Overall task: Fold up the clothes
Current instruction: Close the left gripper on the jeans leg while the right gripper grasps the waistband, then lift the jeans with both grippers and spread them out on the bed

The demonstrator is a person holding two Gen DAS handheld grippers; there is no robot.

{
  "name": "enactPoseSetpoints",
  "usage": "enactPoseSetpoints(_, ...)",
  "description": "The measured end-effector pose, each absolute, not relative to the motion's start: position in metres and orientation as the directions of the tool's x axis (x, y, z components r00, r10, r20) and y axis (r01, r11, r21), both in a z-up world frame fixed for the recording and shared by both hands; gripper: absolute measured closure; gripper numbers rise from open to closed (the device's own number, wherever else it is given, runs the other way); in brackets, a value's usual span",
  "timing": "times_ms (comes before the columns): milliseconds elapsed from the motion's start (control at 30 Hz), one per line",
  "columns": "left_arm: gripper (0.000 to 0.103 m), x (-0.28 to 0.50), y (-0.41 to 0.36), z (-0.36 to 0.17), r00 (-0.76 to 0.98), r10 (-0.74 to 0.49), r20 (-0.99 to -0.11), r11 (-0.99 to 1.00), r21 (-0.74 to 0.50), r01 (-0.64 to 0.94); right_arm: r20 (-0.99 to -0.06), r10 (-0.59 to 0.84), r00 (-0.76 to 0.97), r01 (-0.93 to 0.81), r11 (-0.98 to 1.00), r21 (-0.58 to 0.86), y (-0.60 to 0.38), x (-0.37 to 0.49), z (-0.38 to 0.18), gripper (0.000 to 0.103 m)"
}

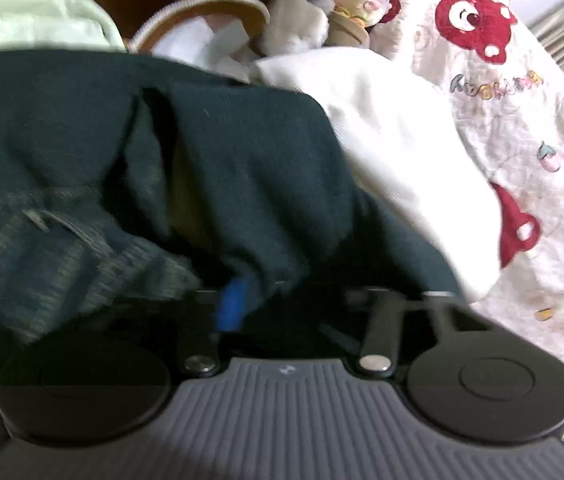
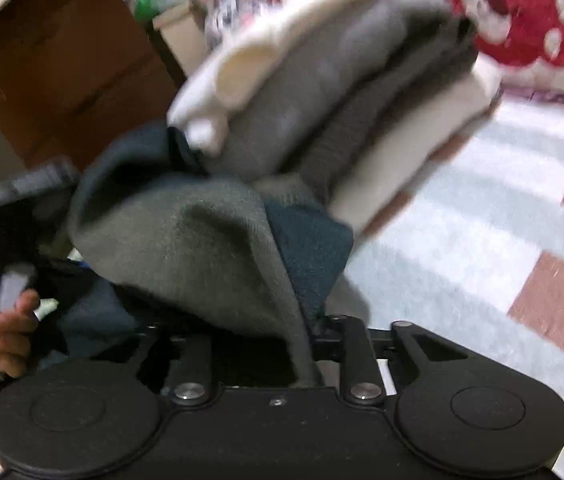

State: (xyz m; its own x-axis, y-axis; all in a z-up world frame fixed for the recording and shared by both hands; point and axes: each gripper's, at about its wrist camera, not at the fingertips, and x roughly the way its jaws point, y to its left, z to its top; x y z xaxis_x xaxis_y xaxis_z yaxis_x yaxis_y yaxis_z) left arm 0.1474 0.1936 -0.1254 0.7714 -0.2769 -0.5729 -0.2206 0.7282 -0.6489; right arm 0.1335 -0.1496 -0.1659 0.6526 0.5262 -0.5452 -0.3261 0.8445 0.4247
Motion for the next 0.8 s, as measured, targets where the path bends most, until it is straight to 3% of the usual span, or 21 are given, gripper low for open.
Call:
enactPoseSetpoints(100, 0.097, 0.134, 0.194, -0.116, 0.784, -0.278, -0.554, 0.754, -0.632, -0.179, -0.485, 0.518, 0.705, -0.320, 0.842, 0.434, -0.155, 0.116, -0.141, 0.091)
enactPoseSetpoints(267, 0.097, 0.114, 0.185, -0.095, 0.808, -0.354, -0.471, 0.746, -0.663, -0.059, -0.378, 0.463, 0.802, -0.347, 0.875, 0.337, -0.160, 0.081, -0.087, 0.092)
enactPoseSetpoints(467, 0.098, 0.103, 0.147, -0.076, 0.776, -0.457, -0.436, 0.745, -0.663, 0.066, -0.282, 0.383, 0.880, -0.324, 0.916, 0.237, -0.182, 0.052, -0.034, 0.092)
enactPoseSetpoints(800, 0.100, 0.101, 0.056, -0.045, 0.675, -0.605, -0.422, 0.730, -0.633, 0.258, -0.230, 0.096, 0.968, -0.077, 0.993, 0.089, -0.240, 0.024, 0.012, 0.092)
